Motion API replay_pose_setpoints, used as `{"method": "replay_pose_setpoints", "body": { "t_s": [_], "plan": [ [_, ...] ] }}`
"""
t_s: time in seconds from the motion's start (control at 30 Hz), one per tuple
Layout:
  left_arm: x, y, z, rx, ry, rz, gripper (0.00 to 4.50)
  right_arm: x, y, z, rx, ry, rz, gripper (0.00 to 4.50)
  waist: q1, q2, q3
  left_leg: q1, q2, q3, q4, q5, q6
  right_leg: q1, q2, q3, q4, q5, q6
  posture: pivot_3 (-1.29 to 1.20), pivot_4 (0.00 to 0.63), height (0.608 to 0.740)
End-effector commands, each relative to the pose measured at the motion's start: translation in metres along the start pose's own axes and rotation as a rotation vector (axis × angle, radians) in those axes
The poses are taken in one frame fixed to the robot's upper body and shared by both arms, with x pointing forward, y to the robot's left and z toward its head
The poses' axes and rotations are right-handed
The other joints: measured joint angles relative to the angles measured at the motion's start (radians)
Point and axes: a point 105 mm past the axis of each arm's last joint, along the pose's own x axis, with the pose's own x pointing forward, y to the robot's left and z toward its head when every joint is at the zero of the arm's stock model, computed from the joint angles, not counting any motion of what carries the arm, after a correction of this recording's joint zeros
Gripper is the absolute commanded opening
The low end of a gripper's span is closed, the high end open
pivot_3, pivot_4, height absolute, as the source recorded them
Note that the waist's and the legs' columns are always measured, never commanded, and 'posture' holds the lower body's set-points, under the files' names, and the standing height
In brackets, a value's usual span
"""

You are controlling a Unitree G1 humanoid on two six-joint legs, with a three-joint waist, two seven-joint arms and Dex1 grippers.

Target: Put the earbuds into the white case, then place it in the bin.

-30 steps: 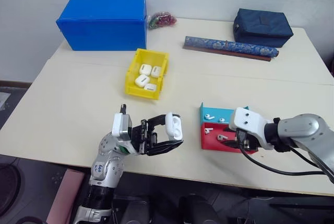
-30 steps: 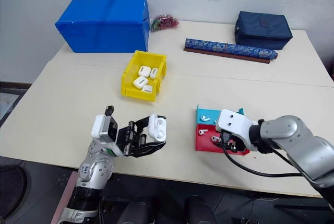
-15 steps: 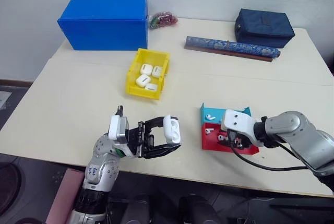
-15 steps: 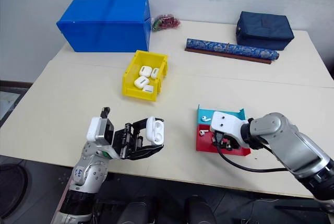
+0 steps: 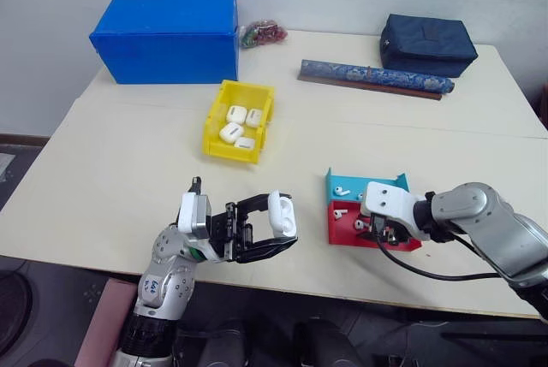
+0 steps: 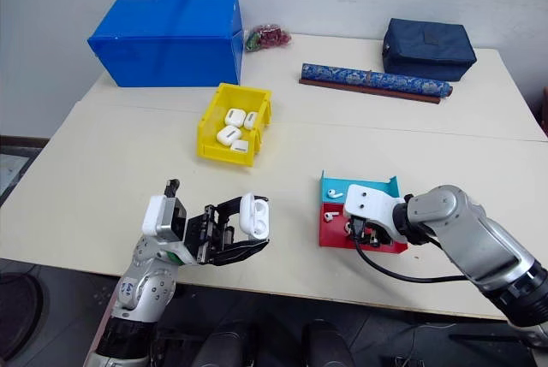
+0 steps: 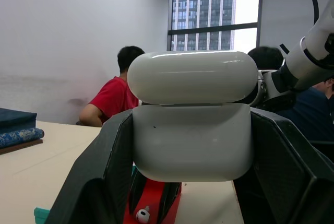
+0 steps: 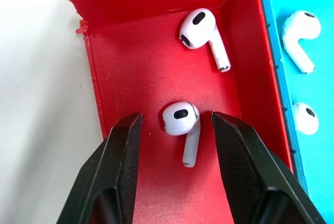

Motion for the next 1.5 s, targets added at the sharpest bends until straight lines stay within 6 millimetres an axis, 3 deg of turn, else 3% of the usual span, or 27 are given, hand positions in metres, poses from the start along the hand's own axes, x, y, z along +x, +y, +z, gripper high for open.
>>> {"method": "replay_pose_setpoints", "body": {
  "t_s": [0.03, 0.17, 0.3, 0.57, 0.67, 0.87, 1.0, 1.13, 1.23, 1.4, 1.5],
  "plan": [
    [0.003, -0.003, 0.006, 0.026, -0.014, -0.019, 2.80, 0.001, -0.001, 0.000, 0.001, 0.006, -0.010, 2.10, -0.003, 0.000, 0.000, 0.000, 0.000, 0.000, 0.000, 0.000, 0.000, 0.000, 0.000, 0.000, 0.000, 0.000, 0.000, 0.00, 0.150, 0.740],
    [0.002, -0.002, 0.006, 0.029, -0.012, -0.015, 2.80, 0.002, -0.001, 0.000, 0.004, 0.008, -0.008, 2.10, -0.011, 0.000, 0.000, 0.000, 0.000, 0.000, 0.000, 0.000, 0.000, 0.000, 0.000, 0.000, 0.000, 0.000, 0.000, 0.00, 0.150, 0.740],
    [0.002, -0.002, 0.006, 0.029, -0.010, -0.013, 2.80, 0.002, -0.001, 0.001, 0.003, 0.007, -0.006, 1.00, -0.012, 0.000, 0.000, 0.000, 0.000, 0.000, 0.000, 0.000, 0.000, 0.000, 0.000, 0.000, 0.000, 0.000, 0.000, 0.00, 0.150, 0.740],
    [0.001, -0.001, 0.006, 0.029, -0.007, -0.013, 2.80, 0.001, 0.001, 0.000, 0.005, 0.006, 0.001, 1.00, -0.012, 0.000, 0.000, 0.000, 0.000, 0.000, 0.000, 0.000, 0.000, 0.000, 0.000, 0.000, 0.000, 0.000, 0.000, 0.00, 0.150, 0.740],
    [0.002, -0.002, 0.006, 0.029, -0.009, -0.015, 2.80, 0.000, 0.002, 0.000, 0.008, 0.004, 0.004, 0.51, -0.012, 0.000, 0.000, 0.000, 0.000, 0.000, 0.000, 0.000, 0.000, 0.000, 0.000, 0.000, 0.000, 0.000, 0.000, 0.00, 0.150, 0.740],
    [0.008, 0.000, 0.010, 0.067, -0.058, -0.021, 2.80, -0.011, -0.004, 0.003, 0.051, -0.037, -0.038, 0.48, -0.011, 0.000, 0.000, 0.000, 0.000, 0.000, 0.000, 0.000, 0.000, 0.000, 0.000, 0.000, -0.001, 0.000, 0.000, 0.00, 0.150, 0.740],
    [0.018, -0.002, 0.011, 0.046, -0.089, -0.080, 2.80, -0.044, -0.002, 0.016, 0.132, -0.269, -0.019, 0.48, -0.003, 0.000, 0.000, -0.002, 0.000, 0.000, -0.001, 0.000, 0.000, 0.000, 0.000, -0.001, -0.002, 0.000, 0.000, 0.00, 0.150, 0.740],
    [0.025, 0.000, 0.013, 0.027, -0.131, -0.117, 2.80, -0.087, 0.005, 0.043, 0.112, -0.661, -0.007, 0.48, 0.007, 0.000, 0.000, -0.002, 0.000, 0.000, -0.002, 0.000, 0.001, 0.000, 0.001, -0.002, -0.004, 0.000, 0.000, 0.00, 0.150, 0.740],
    [0.030, 0.006, 0.014, 0.027, -0.158, -0.104, 2.80, -0.111, 0.003, 0.062, 0.135, -0.943, -0.098, 0.48, 0.006, -0.001, 0.001, -0.001, 0.000, 0.000, -0.001, 0.000, 0.001, 0.001, 0.001, -0.002, -0.004, 0.000, 0.001, 0.00, 0.150, 0.740],
    [0.045, 0.010, 0.020, -0.034, -0.226, -0.155, 2.80, -0.130, 0.021, 0.098, 0.105, -1.263, -0.126, 0.48, 0.010, -0.001, 0.001, -0.001, 0.000, 0.000, -0.001, 0.000, 0.001, 0.001, 0.001, -0.001, -0.001, 0.000, 0.001, 0.00, 0.150, 0.740],
    [0.056, 0.014, 0.026, -0.089, -0.279, -0.182, 2.80, -0.132, 0.033, 0.114, 0.086, -1.379, -0.130, 0.48, 0.010, -0.001, 0.001, -0.001, 0.000, 0.000, -0.001, 0.000, 0.000, 0.000, 0.001, -0.001, 0.000, 0.000, 0.001, 0.00, 0.150, 0.740]
  ]
}}
